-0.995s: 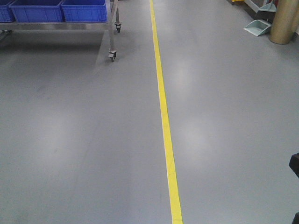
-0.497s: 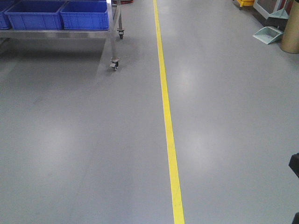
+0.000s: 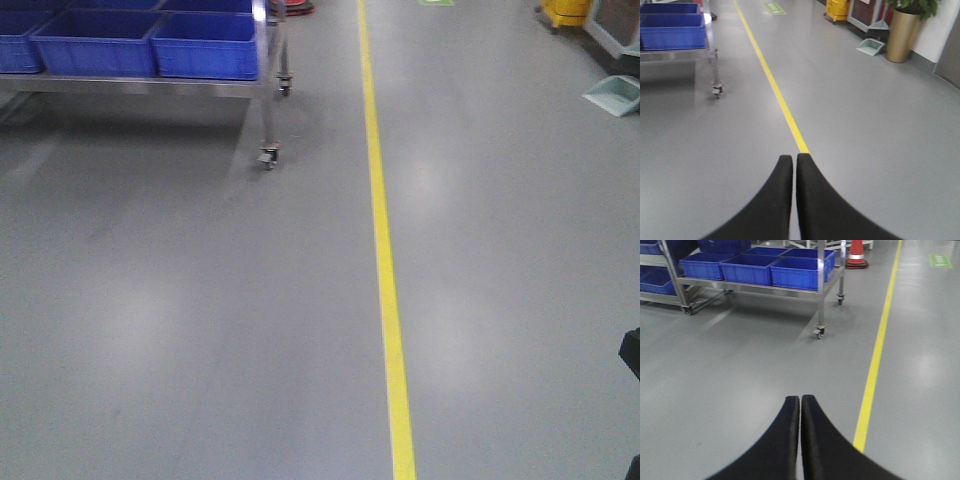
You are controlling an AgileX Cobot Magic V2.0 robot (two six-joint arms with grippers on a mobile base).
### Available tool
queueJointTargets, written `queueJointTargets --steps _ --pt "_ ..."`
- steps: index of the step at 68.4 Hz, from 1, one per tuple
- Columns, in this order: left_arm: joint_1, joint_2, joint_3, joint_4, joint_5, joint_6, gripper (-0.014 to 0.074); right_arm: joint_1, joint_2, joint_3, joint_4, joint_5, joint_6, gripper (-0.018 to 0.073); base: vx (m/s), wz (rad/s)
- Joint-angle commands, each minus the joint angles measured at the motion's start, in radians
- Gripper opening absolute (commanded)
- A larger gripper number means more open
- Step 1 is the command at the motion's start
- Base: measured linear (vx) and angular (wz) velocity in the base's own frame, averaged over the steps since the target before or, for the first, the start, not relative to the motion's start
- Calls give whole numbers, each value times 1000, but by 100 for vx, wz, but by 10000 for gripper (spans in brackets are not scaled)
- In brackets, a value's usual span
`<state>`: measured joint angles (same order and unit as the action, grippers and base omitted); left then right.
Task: Move and align brake pads A on conveyor
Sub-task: 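Turn and drive up to the stainless steel table with brake pads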
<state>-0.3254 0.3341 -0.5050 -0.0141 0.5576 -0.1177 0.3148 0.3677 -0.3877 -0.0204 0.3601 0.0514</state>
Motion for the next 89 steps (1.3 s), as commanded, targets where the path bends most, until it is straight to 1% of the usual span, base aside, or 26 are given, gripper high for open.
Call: queueJointTargets --steps 1,13,25,71,89 --pt "5 10 -21 -2 -70 -7 -7 -4 5 -28 -7 -75 -10 -10 24 37" --pt "5 10 -21 -2 -70 -7 -7 -4 5 -28 -7 -75 -10 -10 20 53" --pt "5 10 -21 -2 -70 -7 -7 -4 5 -28 -7 -75 -10 -10 15 82" --pt "5 10 -21 -2 -70 -7 -7 -4 5 -28 -7 -75 -10 -10 9 107" --pt "5 10 -21 -2 -70 -7 -7 -4 5 -28 -7 -75 -10 -10 8 90"
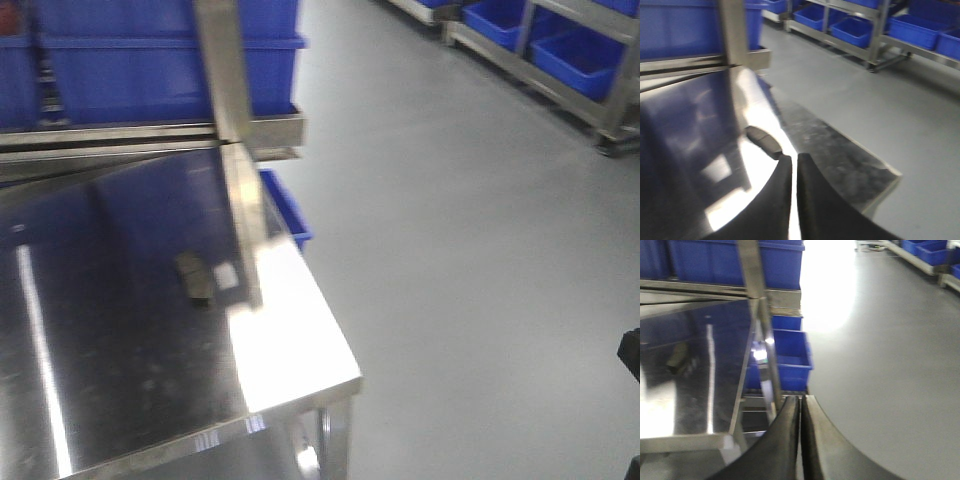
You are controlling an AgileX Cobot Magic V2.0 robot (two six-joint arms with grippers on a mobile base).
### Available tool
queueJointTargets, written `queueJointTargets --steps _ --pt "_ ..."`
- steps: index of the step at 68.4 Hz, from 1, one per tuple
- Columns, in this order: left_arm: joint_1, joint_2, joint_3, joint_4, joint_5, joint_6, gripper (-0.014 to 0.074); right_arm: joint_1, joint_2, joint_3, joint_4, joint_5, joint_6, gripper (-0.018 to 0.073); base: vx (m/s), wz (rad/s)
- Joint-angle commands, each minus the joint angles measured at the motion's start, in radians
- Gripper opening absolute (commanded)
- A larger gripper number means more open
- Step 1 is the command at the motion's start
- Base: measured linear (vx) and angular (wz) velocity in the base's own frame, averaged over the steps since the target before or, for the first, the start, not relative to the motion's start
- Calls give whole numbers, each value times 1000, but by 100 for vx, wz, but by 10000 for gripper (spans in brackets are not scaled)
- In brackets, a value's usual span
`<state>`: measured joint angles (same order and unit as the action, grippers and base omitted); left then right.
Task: Move and align brake pads A on conveyor
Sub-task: 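Turn and drive up to the stainless steel table with brake pads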
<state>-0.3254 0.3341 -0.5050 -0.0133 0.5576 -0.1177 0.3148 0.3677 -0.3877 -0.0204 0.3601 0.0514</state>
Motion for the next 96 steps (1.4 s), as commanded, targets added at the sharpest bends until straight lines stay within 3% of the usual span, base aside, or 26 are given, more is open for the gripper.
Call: queueJointTargets --steps 1,38,96 --pt "5 10 -21 -3 -70 -7 -7 -4 5 -28 -7 -75 -10 -10 6 76" --pt "5 10 -21 -3 -70 -7 -7 -4 5 -28 -7 -75 -10 -10 3 45" --pt "5 10 -21 -3 -70 -7 -7 -4 5 -28 -7 -75 -10 -10 4 9"
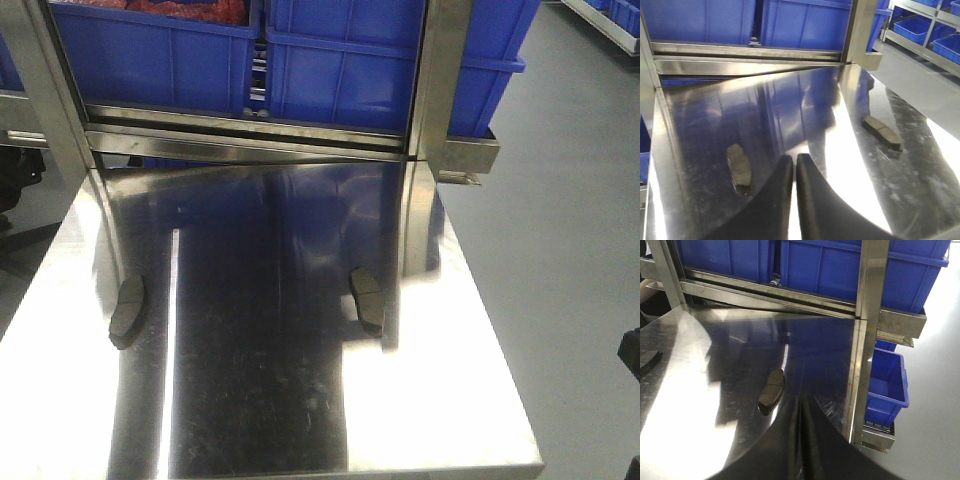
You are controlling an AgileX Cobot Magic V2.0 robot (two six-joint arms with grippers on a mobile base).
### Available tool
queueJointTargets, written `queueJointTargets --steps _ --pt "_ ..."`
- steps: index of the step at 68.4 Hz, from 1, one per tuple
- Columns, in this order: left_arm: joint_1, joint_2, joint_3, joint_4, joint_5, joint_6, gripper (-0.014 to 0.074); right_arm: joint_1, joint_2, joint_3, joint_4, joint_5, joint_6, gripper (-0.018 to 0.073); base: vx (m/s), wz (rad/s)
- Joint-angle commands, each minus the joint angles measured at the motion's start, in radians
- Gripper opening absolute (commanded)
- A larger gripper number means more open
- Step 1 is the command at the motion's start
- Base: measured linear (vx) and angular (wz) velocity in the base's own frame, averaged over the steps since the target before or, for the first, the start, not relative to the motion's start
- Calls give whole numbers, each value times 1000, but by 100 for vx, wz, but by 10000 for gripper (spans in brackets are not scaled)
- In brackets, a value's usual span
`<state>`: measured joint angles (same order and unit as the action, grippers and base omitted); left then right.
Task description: Move and align brake pads A on conveyor
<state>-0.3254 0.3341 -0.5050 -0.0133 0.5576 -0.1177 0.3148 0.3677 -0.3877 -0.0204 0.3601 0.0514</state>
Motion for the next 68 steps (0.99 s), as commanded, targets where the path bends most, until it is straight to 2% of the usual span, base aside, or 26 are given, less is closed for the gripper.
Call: queueJointTargets --steps 1,68 --pt "5 10 -21 -3 -70 -7 -7 -4 5 -28 -7 -75 -10 -10 10 11" --pt "5 10 -21 -3 -70 -7 -7 -4 5 -28 -7 -75 -10 -10 5 2"
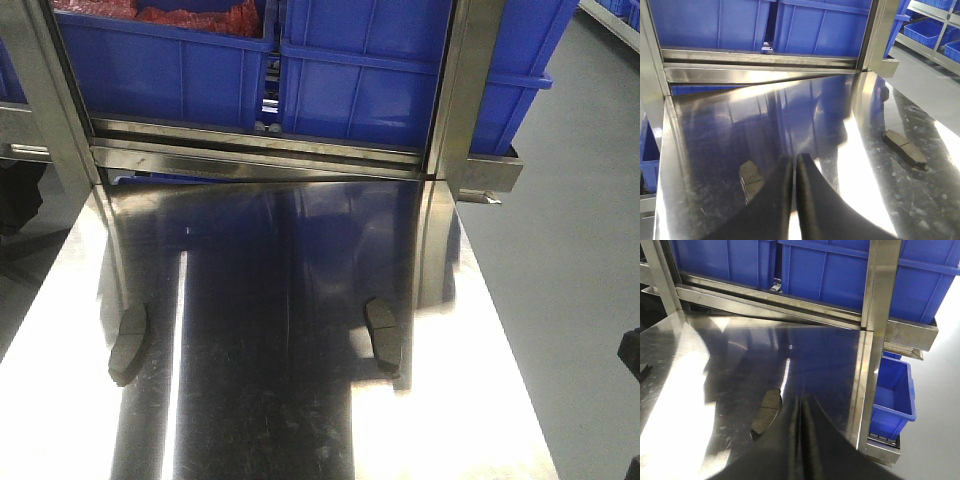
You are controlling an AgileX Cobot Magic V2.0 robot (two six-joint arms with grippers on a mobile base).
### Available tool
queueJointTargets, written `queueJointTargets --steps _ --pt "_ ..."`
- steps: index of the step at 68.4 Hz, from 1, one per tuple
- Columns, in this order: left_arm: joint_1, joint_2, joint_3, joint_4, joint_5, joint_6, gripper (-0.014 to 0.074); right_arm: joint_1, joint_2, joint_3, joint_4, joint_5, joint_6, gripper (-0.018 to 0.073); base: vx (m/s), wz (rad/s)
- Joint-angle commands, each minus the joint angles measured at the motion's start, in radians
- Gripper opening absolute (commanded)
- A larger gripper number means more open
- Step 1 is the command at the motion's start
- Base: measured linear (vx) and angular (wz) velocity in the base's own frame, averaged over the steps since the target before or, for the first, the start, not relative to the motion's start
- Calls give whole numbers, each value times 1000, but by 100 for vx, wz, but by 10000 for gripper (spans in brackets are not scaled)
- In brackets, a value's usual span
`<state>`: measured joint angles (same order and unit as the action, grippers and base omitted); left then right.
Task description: Move and align brake pads A on conveyor
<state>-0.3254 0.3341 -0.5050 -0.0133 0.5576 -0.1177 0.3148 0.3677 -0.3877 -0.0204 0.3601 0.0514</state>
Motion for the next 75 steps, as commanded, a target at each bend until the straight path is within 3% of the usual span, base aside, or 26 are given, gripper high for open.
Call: queueJointTargets --steps 1,75 --pt "5 10 -21 -3 -70 -7 -7 -4 5 -28 -7 -75 -10 -10 1 -2" --pt "5 10 -21 -3 -70 -7 -7 -4 5 -28 -7 -75 -10 -10 1 -1"
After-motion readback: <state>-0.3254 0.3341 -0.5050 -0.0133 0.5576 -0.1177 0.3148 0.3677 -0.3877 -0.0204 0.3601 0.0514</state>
